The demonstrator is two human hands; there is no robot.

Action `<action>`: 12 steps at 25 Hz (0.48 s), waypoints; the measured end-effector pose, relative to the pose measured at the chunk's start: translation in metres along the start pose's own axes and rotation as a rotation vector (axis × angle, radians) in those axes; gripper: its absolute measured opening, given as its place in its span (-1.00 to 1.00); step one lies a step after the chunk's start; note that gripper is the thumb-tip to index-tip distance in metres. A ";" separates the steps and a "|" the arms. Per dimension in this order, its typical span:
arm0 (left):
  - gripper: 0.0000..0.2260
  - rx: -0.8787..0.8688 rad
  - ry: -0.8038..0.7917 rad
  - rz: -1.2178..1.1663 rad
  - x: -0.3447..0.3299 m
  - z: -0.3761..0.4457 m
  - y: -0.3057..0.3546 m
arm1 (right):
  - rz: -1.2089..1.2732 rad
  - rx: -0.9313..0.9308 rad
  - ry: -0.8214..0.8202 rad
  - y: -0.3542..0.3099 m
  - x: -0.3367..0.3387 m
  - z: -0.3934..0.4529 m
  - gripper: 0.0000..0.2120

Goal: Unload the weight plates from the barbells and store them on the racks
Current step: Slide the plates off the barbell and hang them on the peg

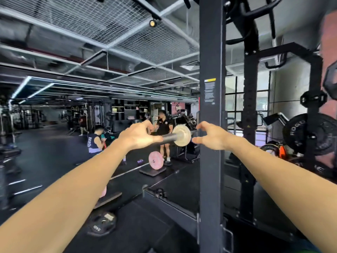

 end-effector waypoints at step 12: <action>-0.43 -0.043 -0.052 -0.139 0.033 0.091 -0.123 | 0.016 -0.032 0.000 -0.100 -0.066 0.107 -0.47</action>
Point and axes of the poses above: each hand's wrist, its own z-axis towards the middle knuckle, its own x-axis out of the back of the hand, y = z × x, the point moved 5 cm from there along z, towards the middle knuckle, and after that the axes turned 12 degrees about -z, right-handed, at the moved point
